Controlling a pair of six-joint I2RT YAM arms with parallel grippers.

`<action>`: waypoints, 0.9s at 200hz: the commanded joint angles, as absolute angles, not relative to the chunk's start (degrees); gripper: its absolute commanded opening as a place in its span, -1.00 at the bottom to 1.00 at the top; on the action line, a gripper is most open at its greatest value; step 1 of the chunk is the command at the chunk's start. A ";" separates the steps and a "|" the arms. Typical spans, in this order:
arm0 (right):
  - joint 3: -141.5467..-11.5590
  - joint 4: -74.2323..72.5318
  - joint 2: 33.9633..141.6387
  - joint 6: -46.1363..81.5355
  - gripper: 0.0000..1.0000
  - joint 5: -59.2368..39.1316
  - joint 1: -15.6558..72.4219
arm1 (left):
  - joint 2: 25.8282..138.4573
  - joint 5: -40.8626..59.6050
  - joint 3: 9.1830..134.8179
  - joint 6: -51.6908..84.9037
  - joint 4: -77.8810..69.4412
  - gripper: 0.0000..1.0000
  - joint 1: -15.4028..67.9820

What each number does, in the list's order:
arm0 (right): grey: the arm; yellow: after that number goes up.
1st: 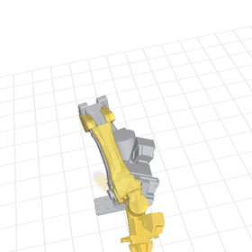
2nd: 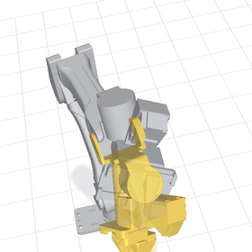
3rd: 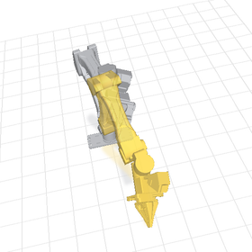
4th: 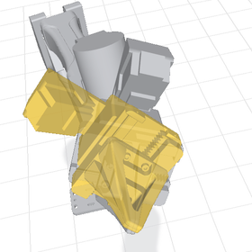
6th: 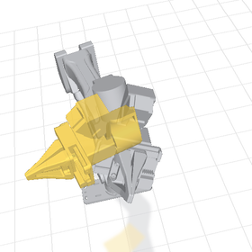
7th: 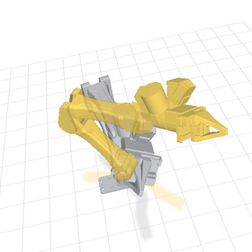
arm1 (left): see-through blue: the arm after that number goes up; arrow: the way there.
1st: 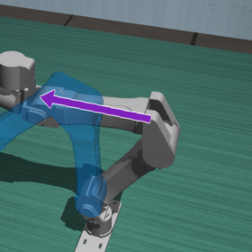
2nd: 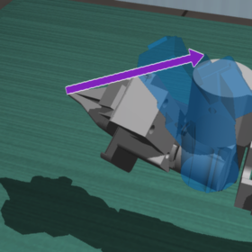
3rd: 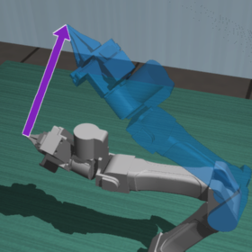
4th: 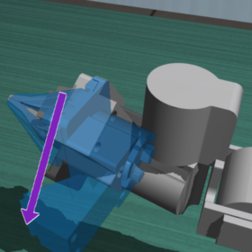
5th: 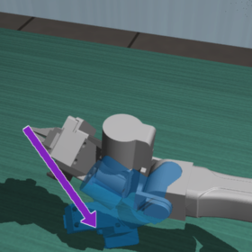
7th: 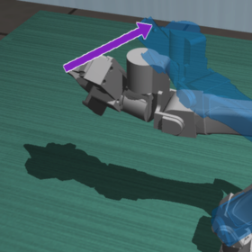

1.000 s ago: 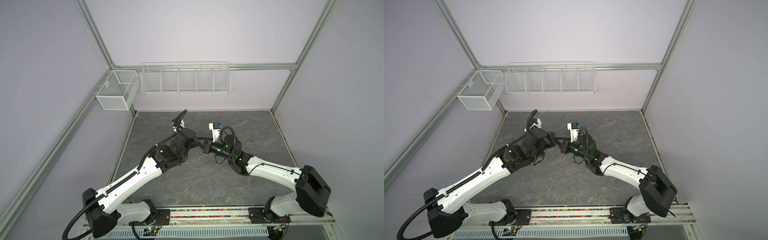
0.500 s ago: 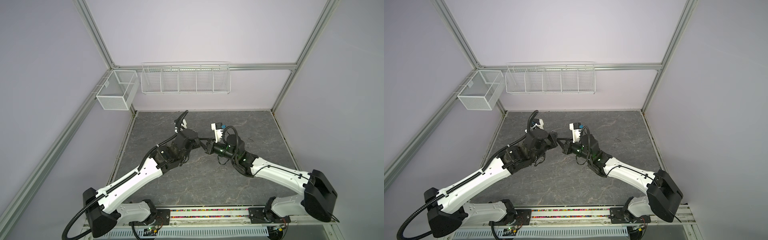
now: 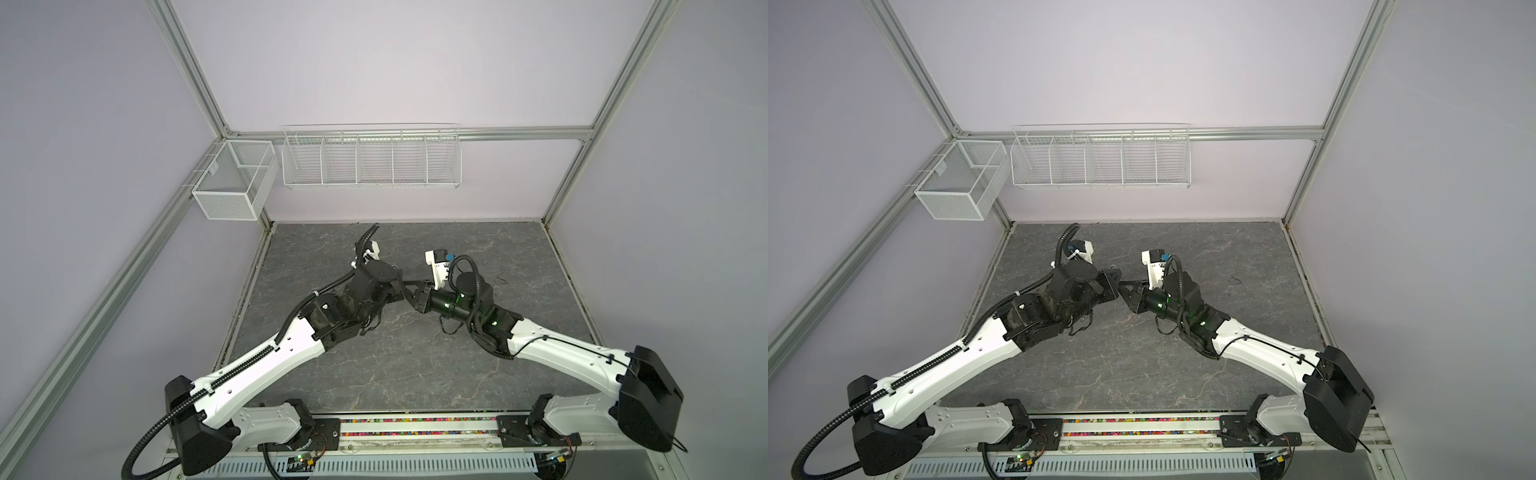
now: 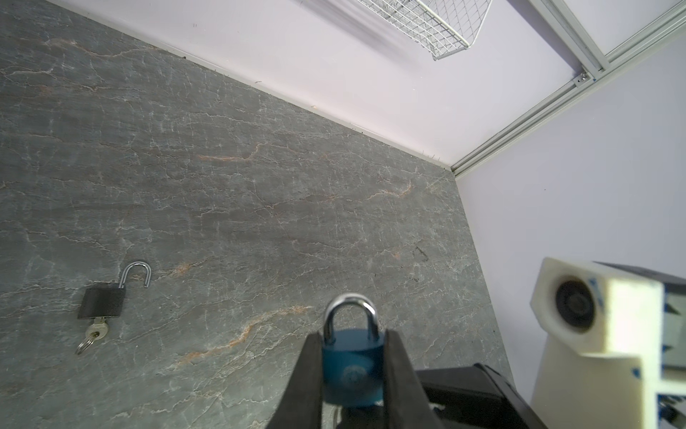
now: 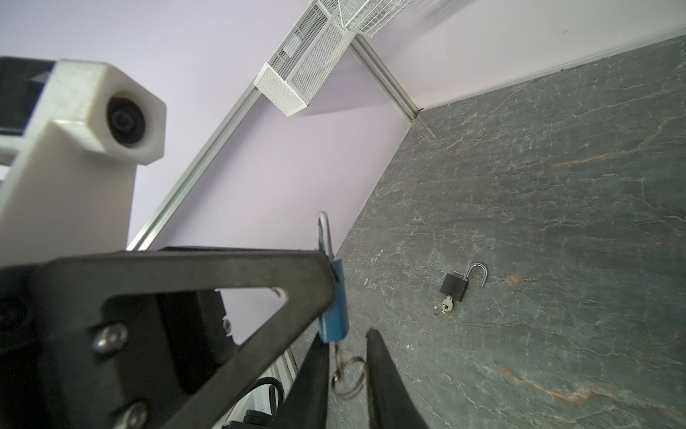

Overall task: Unlock with the key
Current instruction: 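Push the silver key into the padlock keyhole with the right gripper while the left holds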

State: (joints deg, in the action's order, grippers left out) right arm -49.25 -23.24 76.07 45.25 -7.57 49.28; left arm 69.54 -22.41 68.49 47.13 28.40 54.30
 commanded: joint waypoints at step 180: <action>-48.94 -35.68 77.92 54.82 -0.87 -13.11 48.18 | 66.29 -15.38 60.47 53.07 20.60 -1.00 52.54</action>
State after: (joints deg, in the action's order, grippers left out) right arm -49.10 -25.32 77.78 51.31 -10.00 48.66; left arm 67.37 -21.45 62.85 50.33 22.74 53.01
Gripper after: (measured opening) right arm 0.066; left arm 0.207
